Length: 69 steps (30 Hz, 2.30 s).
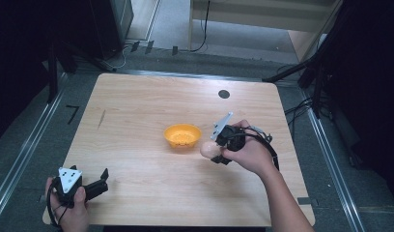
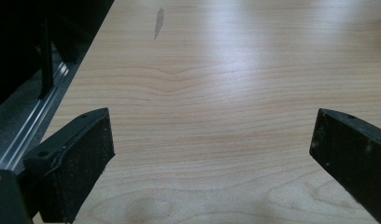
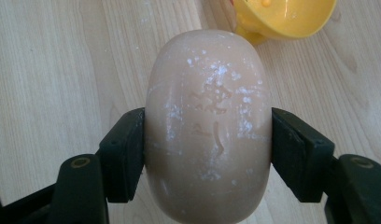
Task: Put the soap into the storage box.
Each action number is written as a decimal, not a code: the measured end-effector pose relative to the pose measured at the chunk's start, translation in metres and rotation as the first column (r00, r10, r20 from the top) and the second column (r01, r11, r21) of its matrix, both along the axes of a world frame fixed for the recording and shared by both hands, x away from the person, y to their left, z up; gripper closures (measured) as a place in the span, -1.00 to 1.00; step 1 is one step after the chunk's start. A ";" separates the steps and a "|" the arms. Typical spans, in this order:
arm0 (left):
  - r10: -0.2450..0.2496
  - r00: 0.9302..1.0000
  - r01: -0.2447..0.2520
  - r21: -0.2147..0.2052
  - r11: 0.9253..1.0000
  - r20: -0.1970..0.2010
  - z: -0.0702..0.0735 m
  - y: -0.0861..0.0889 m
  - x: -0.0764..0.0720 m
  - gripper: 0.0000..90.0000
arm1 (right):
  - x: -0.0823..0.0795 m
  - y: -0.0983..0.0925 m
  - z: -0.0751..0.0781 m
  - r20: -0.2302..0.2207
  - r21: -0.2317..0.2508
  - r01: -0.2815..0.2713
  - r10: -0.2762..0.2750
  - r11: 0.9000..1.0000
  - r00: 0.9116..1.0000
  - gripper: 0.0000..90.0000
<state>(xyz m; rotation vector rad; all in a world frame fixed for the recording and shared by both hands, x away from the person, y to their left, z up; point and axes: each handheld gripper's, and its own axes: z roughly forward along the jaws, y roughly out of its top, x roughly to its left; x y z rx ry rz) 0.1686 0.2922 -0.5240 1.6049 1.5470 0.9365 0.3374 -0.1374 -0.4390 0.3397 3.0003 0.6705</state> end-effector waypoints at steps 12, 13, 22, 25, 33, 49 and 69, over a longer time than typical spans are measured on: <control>0.003 1.000 -0.003 -0.007 1.000 0.008 0.000 0.000 0.000 -1.00 | 0.008 0.014 0.008 -0.027 0.024 -0.034 0.035 0.999 0.999 -0.25; 0.002 1.000 -0.002 -0.004 1.000 0.006 0.000 0.000 0.000 -1.00 | 0.010 0.015 0.009 -0.021 0.031 -0.041 0.042 0.999 0.999 -0.25; 0.004 1.000 -0.004 -0.008 1.000 0.010 0.000 0.001 -0.001 -1.00 | 0.018 0.025 0.017 -0.013 0.037 -0.057 0.058 0.998 0.998 -0.25; 0.005 1.000 -0.005 -0.009 1.000 0.010 0.000 0.001 -0.001 -1.00 | 0.020 0.028 0.019 -0.006 0.035 -0.062 0.062 0.997 0.998 -0.25; 0.004 1.000 -0.004 -0.010 1.000 0.010 0.000 0.001 -0.001 -1.00 | 0.026 0.032 0.024 -0.009 0.042 -0.065 0.065 0.997 0.998 -0.25; 0.004 1.000 -0.004 -0.025 1.000 0.014 0.000 0.002 -0.001 -1.00 | 0.045 0.055 0.032 0.004 0.056 -0.091 0.091 0.994 0.996 -0.25; 0.001 1.000 -0.001 -0.027 1.000 0.013 0.000 0.002 0.000 -1.00 | 0.061 0.069 0.020 0.018 0.025 -0.137 0.136 0.990 0.991 -0.25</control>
